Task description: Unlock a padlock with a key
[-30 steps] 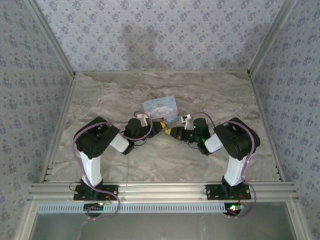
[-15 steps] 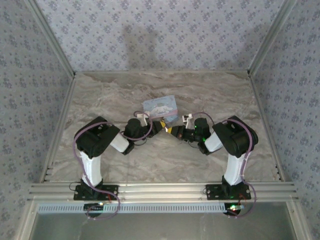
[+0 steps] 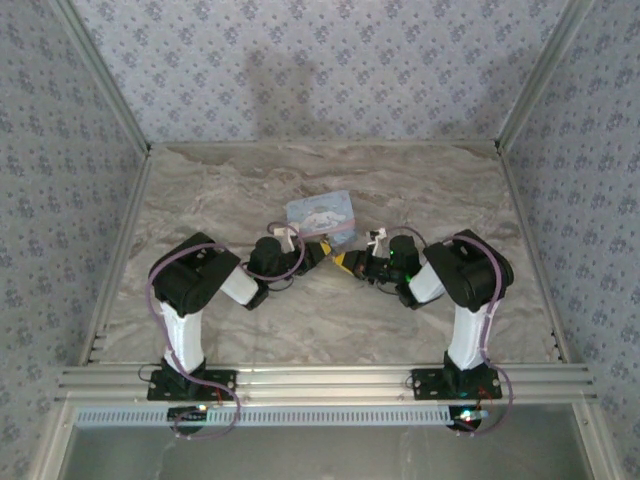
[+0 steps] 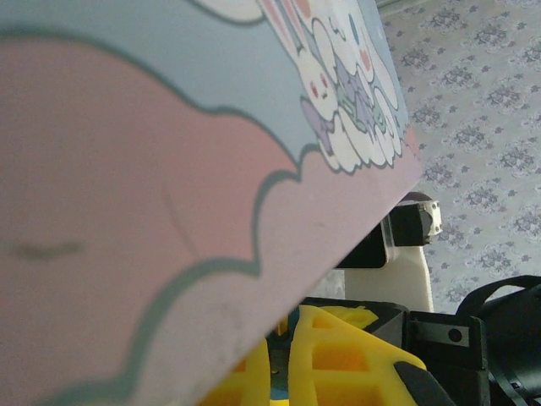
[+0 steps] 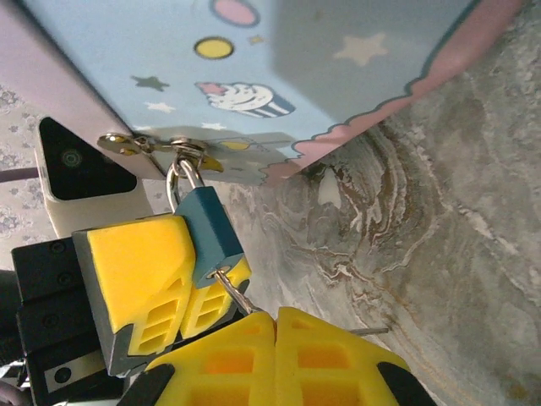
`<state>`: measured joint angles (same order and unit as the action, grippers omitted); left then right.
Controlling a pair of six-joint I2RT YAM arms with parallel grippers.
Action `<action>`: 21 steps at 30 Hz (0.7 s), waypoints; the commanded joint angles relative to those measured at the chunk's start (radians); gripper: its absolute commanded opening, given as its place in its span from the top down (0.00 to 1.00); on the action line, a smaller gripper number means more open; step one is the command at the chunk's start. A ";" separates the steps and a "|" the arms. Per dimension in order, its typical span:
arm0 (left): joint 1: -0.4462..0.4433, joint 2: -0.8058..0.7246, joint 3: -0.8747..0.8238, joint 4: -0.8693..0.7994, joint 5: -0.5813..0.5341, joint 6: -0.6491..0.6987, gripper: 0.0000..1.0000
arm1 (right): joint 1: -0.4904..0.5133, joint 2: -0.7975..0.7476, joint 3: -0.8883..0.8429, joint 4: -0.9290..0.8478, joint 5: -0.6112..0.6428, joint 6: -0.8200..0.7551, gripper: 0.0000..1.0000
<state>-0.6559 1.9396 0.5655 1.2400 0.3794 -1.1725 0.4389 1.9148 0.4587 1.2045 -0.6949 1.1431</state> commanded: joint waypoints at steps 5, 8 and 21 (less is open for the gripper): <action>-0.014 0.004 -0.013 0.112 0.072 -0.015 0.97 | 0.000 0.061 0.031 0.128 0.061 0.115 1.00; -0.014 0.004 -0.012 0.111 0.073 -0.016 0.97 | 0.000 0.068 0.032 0.142 0.073 0.134 1.00; -0.014 0.006 -0.018 0.116 0.051 -0.012 0.97 | 0.076 0.040 0.007 0.126 0.188 0.127 1.00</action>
<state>-0.6621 1.9404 0.5533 1.2877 0.4046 -1.1797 0.5022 1.9667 0.4736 1.3025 -0.5587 1.2678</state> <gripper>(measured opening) 0.094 0.063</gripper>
